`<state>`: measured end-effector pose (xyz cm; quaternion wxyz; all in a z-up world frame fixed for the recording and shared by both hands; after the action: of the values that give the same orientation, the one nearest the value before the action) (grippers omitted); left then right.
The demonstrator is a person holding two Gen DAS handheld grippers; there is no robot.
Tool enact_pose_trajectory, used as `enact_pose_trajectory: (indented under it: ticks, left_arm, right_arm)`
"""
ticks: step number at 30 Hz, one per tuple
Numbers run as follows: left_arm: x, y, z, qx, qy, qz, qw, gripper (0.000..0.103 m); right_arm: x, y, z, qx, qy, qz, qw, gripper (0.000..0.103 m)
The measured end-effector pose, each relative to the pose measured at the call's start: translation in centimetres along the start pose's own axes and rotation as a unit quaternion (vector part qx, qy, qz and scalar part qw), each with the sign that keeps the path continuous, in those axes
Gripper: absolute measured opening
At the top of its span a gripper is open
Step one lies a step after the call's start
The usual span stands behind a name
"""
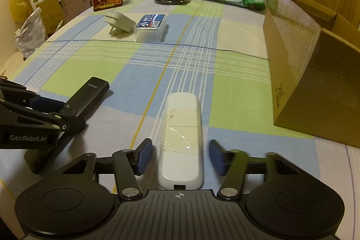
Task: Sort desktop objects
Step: 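Hold the black and white remotes lifted above the table with both tools, then carry the black and white remotes over the cardboard box with both tools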
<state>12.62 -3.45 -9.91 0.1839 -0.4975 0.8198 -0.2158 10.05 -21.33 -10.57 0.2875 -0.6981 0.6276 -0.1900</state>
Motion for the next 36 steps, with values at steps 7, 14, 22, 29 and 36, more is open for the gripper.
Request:
enact_pose_trajectory:
  ticks: [7,14,22,29,36]
  left_arm:
    - [-0.1,0.0,-0.2,-0.002,-0.001,-0.003,1.0,0.034]
    - [-0.1,0.5,-0.9,-0.005,-0.002,-0.001,1.0,0.034]
    - [0.3,0.1,-2.6,0.008,-0.002,0.001,1.0,0.034]
    - [1.1,-1.3,-4.2,0.026,-0.003,0.011,0.9996,0.034]
    - [2.6,-2.9,-5.9,0.045,0.001,0.025,0.9987,0.034]
  right_arm:
    - [0.1,-0.4,0.0,-0.01,-0.002,0.003,1.0,0.039]
    - [0.5,-0.7,-0.9,-0.008,-0.003,0.011,1.0,0.039]
    - [0.5,-1.5,-2.6,0.006,-0.006,0.016,1.0,0.039]
    - [0.9,-2.3,-4.5,0.023,-0.003,0.02,1.0,0.039]
    - [2.1,-3.1,-6.9,0.047,0.007,0.034,0.998,0.039]
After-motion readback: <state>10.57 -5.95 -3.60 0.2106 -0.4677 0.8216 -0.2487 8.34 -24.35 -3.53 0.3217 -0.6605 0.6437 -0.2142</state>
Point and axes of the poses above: each gripper's, at about its wrist camera, not at the fingertips, and z roughly the way its jaws point, x to its right, y to its underside, the point moved 1 cm from there along z, roughly the way its jaws point, and after that the axes turned 8 degrees about z, right-handed, at the moved point
